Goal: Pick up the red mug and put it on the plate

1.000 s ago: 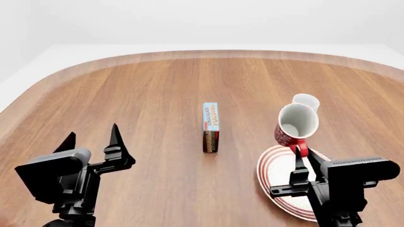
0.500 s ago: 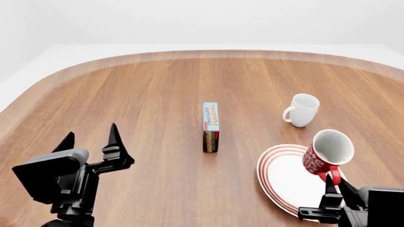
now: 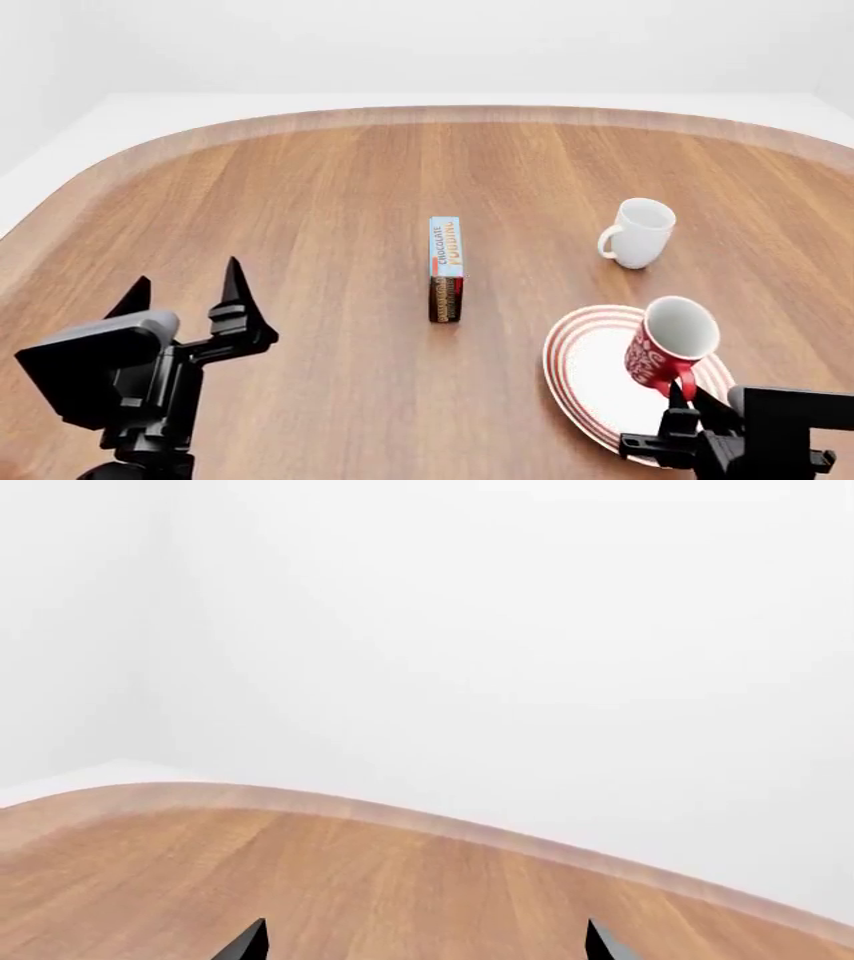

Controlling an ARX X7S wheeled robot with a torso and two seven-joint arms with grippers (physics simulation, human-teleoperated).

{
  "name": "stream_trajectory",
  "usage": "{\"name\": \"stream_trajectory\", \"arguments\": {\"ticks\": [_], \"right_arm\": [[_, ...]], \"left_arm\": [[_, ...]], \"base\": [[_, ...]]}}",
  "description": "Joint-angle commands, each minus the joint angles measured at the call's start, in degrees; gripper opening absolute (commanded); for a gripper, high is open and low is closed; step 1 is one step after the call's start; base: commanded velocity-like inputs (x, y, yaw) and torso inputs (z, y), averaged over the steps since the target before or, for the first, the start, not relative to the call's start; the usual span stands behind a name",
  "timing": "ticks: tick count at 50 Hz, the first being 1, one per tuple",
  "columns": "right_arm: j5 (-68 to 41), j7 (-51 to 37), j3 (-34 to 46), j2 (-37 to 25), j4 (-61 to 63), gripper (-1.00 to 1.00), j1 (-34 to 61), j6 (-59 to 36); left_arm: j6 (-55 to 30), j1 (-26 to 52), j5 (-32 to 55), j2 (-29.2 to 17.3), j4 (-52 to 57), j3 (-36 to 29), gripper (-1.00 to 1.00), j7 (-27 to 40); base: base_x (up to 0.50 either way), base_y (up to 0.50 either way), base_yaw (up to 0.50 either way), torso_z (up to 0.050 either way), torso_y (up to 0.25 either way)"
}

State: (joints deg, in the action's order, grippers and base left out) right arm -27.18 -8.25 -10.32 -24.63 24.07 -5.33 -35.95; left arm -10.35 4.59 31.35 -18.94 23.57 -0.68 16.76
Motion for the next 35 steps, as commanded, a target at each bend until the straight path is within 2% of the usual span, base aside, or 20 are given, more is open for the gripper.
{"name": "stream_trajectory", "arguments": {"ticks": [1, 35], "right_arm": [[1.75, 1.35, 2.99, 0.32, -6.1, -1.0, 4.89, 0.91], [4.66, 3.5, 8.4, 0.13, -22.24, -1.0, 13.46, 0.46]], "left_arm": [[-0.03, 0.12, 0.51, -0.26, 0.2, 0.29, 1.0, 0.31], [0.08, 0.0, 1.63, -0.99, 0.91, 0.56, 1.0, 0.9]], "base": [[0.0, 0.0, 0.0, 0.0, 0.0], [0.0, 0.0, 0.0, 0.0, 0.0]]}}
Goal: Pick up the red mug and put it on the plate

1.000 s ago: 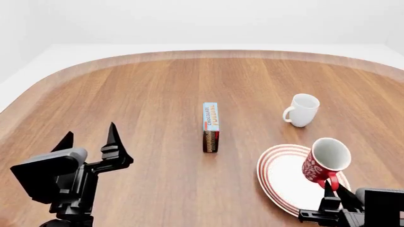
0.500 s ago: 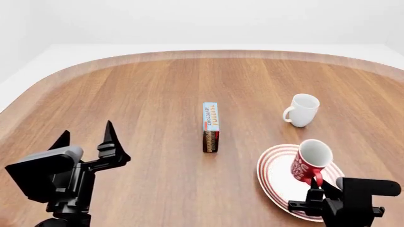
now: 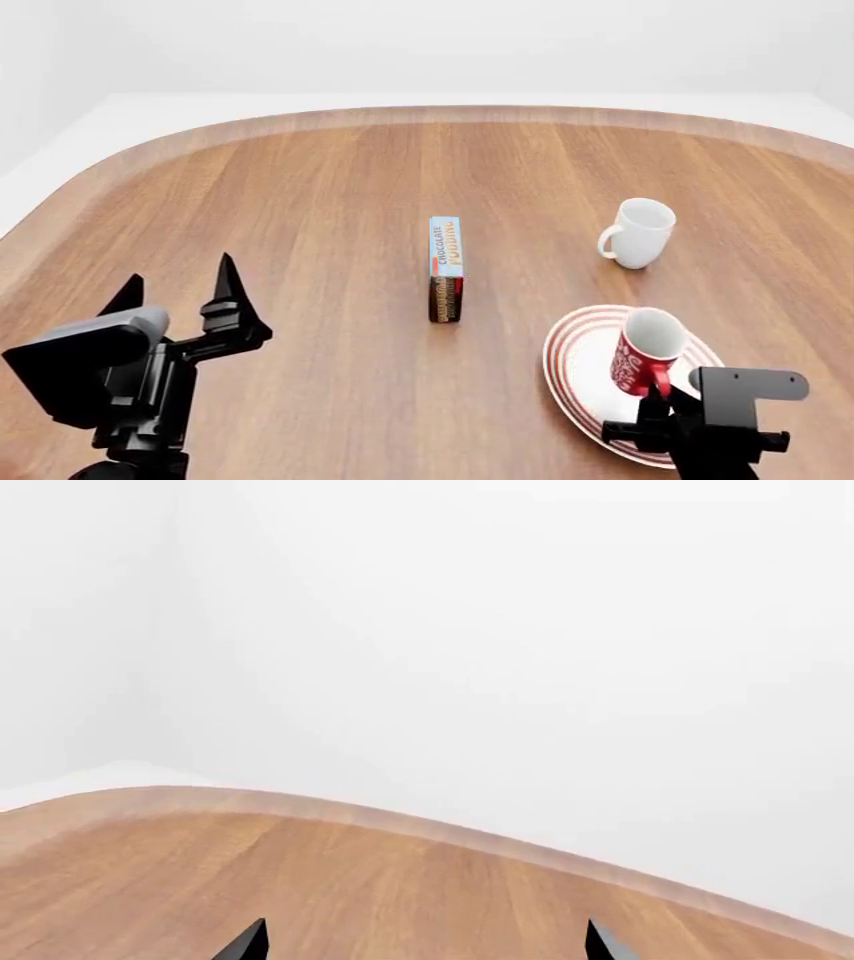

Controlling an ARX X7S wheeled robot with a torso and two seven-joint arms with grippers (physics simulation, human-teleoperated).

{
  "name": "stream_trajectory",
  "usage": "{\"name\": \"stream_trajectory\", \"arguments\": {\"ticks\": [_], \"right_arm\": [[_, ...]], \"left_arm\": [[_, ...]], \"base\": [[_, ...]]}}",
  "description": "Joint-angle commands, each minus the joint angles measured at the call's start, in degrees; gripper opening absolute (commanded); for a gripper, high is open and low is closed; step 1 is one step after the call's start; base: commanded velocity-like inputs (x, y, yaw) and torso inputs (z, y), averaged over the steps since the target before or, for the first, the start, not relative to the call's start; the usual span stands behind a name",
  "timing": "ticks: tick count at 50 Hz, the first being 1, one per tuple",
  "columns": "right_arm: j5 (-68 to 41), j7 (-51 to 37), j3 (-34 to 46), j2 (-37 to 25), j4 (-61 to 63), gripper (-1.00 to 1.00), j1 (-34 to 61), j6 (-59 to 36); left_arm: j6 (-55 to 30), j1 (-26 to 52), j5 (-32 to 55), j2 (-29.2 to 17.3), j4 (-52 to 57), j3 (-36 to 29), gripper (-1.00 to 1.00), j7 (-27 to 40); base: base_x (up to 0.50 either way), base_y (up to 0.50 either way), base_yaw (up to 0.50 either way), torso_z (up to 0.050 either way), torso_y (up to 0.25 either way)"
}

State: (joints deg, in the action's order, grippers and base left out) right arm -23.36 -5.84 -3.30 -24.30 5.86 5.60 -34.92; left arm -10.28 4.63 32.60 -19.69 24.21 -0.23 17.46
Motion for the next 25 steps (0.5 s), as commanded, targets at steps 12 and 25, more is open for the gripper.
{"name": "stream_trajectory", "arguments": {"ticks": [12, 25], "right_arm": [[0.45, 2.18, 2.77, -0.89, -6.39, -1.0, 4.78, -3.13], [0.44, 1.97, 2.88, -1.08, -8.01, -1.0, 5.57, -3.85]], "left_arm": [[-0.13, -0.07, 1.02, -0.57, 0.7, 0.23, 1.0, 0.38], [-0.06, -0.29, 1.58, -0.89, 1.09, 0.37, 1.0, 0.49]], "base": [[0.0, 0.0, 0.0, 0.0, 0.0], [0.0, 0.0, 0.0, 0.0, 0.001]]}}
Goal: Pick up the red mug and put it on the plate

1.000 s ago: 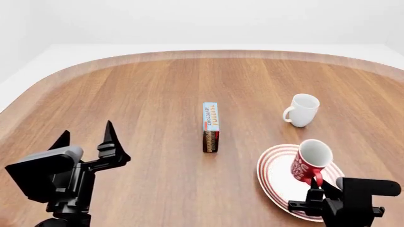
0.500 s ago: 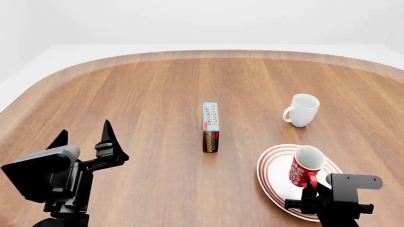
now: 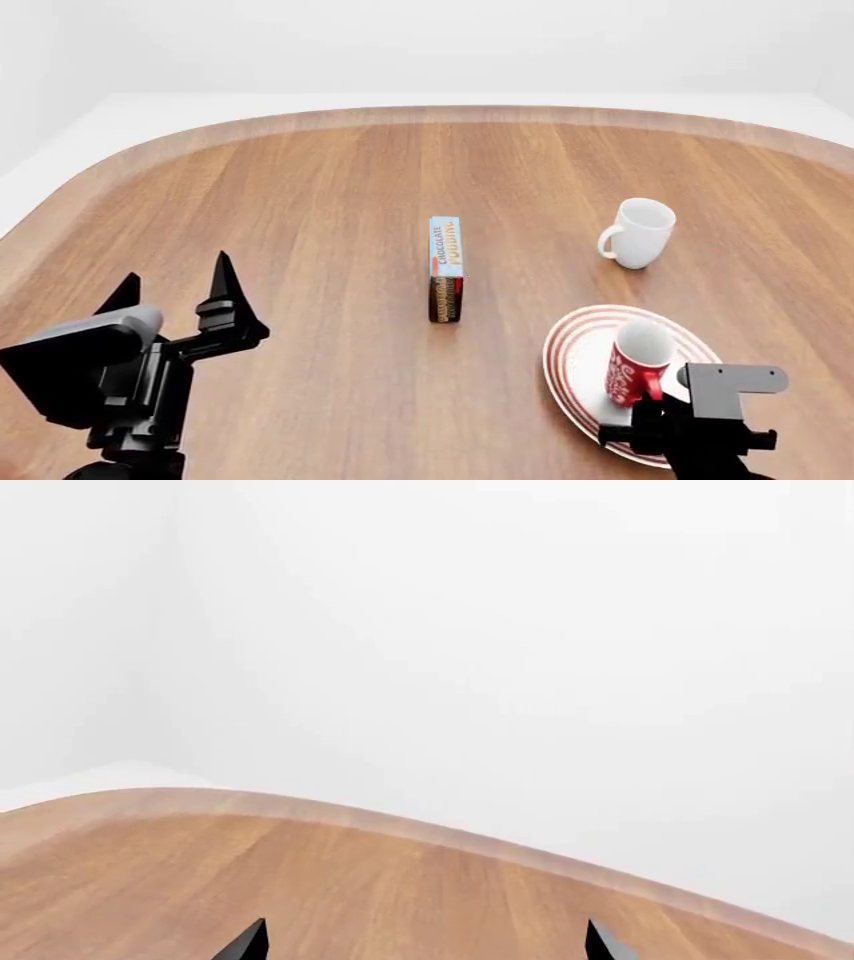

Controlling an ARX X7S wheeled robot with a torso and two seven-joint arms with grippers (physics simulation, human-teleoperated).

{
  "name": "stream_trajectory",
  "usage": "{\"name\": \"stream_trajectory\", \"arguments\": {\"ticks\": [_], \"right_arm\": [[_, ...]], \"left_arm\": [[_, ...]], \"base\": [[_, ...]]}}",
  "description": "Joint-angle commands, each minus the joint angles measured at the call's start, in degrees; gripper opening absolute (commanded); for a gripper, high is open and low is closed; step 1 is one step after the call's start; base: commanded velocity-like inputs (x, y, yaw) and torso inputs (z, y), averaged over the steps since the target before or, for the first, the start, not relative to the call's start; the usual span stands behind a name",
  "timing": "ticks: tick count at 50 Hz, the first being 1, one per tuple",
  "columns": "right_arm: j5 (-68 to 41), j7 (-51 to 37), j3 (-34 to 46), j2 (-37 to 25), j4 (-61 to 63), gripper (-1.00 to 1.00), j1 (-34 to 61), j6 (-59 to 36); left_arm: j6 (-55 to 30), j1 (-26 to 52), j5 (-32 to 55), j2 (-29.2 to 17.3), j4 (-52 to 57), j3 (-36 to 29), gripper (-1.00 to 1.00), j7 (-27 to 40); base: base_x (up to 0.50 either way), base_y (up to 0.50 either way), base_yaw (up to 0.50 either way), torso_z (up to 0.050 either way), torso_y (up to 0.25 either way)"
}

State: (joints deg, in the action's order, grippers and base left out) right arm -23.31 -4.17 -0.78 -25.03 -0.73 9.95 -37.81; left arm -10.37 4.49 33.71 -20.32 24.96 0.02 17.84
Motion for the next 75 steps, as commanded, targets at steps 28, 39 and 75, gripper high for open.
{"name": "stream_trajectory", "arguments": {"ticks": [28, 39, 75], "right_arm": [[0.83, 0.03, 1.04, -0.34, -4.64, -1.0, 3.09, -1.01], [1.29, -0.46, 1.36, -0.15, -4.55, 1.0, 2.58, -0.24], [-0.21, -17.89, -10.75, -6.08, 56.33, 1.0, -13.93, -12.08]], "left_arm": [[0.12, -0.33, 1.32, -0.92, 0.95, 0.19, 1.0, 0.38], [0.08, -0.31, 1.76, -1.2, 1.27, 0.37, 1.0, 0.63], [0.59, -1.28, 2.32, -1.83, 2.77, 0.31, 1.0, 1.12]], "base": [[0.0, 0.0, 0.0, 0.0, 0.0], [0.0, 0.0, 0.0, 0.0, 0.0], [0.0, 0.0, 0.0, 0.0, 0.0]]}}
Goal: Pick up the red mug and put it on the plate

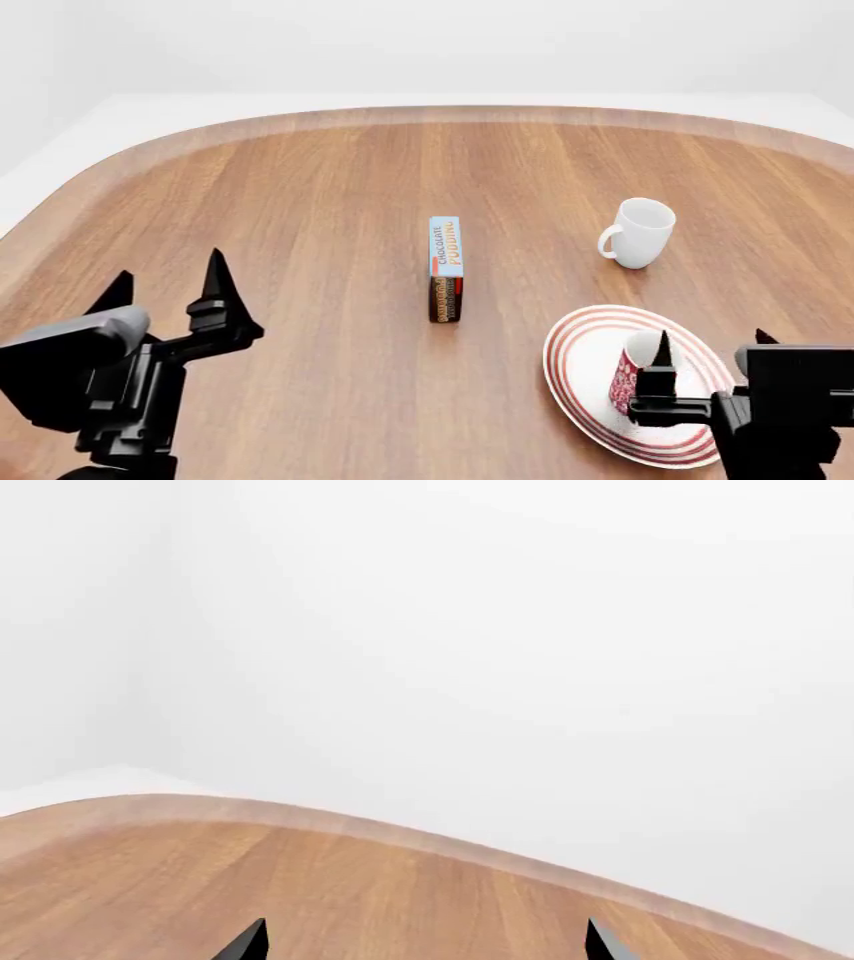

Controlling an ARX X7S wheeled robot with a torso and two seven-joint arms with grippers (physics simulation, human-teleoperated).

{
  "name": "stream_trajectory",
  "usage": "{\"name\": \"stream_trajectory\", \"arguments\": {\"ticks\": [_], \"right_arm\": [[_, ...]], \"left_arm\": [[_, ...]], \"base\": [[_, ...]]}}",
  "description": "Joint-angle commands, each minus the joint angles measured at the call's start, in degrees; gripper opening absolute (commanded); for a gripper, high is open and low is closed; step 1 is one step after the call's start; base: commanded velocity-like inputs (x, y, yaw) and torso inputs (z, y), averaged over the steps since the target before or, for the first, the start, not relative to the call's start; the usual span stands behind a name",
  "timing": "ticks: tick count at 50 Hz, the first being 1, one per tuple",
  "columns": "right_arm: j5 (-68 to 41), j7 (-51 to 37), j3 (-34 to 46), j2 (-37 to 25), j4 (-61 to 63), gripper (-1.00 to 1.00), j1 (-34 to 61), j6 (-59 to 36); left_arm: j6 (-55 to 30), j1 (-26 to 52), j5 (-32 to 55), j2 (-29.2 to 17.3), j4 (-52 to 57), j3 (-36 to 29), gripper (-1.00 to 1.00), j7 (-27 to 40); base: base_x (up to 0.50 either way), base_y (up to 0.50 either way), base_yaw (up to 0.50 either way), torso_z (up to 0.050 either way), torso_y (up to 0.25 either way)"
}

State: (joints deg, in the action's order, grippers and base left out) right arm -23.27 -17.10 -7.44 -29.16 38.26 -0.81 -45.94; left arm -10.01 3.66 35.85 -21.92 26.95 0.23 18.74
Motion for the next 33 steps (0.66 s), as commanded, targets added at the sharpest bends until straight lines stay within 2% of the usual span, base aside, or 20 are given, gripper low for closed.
{"name": "stream_trajectory", "arguments": {"ticks": [1, 5, 7, 12, 17, 22, 26, 29, 33], "right_arm": [[0.13, -5.19, -4.06, -2.24, 18.27, 1.0, -3.51, -3.57], [1.63, -6.78, -4.46, -3.21, 21.56, 1.0, -5.62, -0.49], [0.3, -10.81, -3.13, -6.45, 21.7, 1.0, -6.9, 2.88], [-7.16, -29.7, 5.44, -23.43, 21.71, 1.0, -8.43, 14.3], [-7.24, -46.03, 16.35, -39.85, 21.71, 1.0, -7.15, 27.47], [-2.8, -55.49, 30.1, -50.09, 21.73, 1.0, 0.17, 36.16], [-0.16, -58.44, 41.17, -53.3, 21.73, 1.0, 9.15, 38.33], [0.17, -58.02, 48.65, -52.75, 21.73, 1.0, 16.65, 35.84], [3.06, -59.66, 58.27, -53.93, 21.73, 1.0, 25.07, 37.51]], "left_arm": [[0.25, -0.56, 0.22, -0.27, 0.94, 0.1, 1.0, 0.23], [0.39, -0.87, 0.44, -0.46, 1.59, 0.28, 1.0, 0.29], [0.46, -0.96, 0.58, -0.57, 1.83, 0.46, 1.0, 0.35], [0.6, -1.13, 1.0, -0.72, 2.21, 0.8, 1.0, 0.46], [0.86, -1.23, 1.25, -0.83, 2.38, 0.99, 1.0, 0.39], [1.02, -1.36, 1.51, -0.95, 2.62, 1.12, 1.0, 0.35], [1.13, -1.46, 1.53, -0.99, 2.69, 1.01, 1.0, 0.27], [1.06, -1.4, 1.65, -1.08, 2.74, 1.01, 1.0, 0.34], [1.09, -1.46, 1.82, -1.17, 2.86, 1.1, 1.0, 0.39]], "base": [[0.0, 0.0, 0.0, 0.0, 0.0], [0.0, 0.0, 0.0, 0.0, 0.0], [0.0, 0.0, 0.0, 0.0, 0.0], [0.0, 0.0, 0.0, 0.0, 0.0], [0.0, 0.0, 0.0, 0.0, 0.0], [0.0, 0.0, 0.0, 0.0, 0.0], [0.0, 0.0, 0.0, 0.0, 0.0], [0.0, 0.0, 0.0, 0.0, 0.0], [0.0, 0.0, 0.0, 0.0, 0.0]]}}
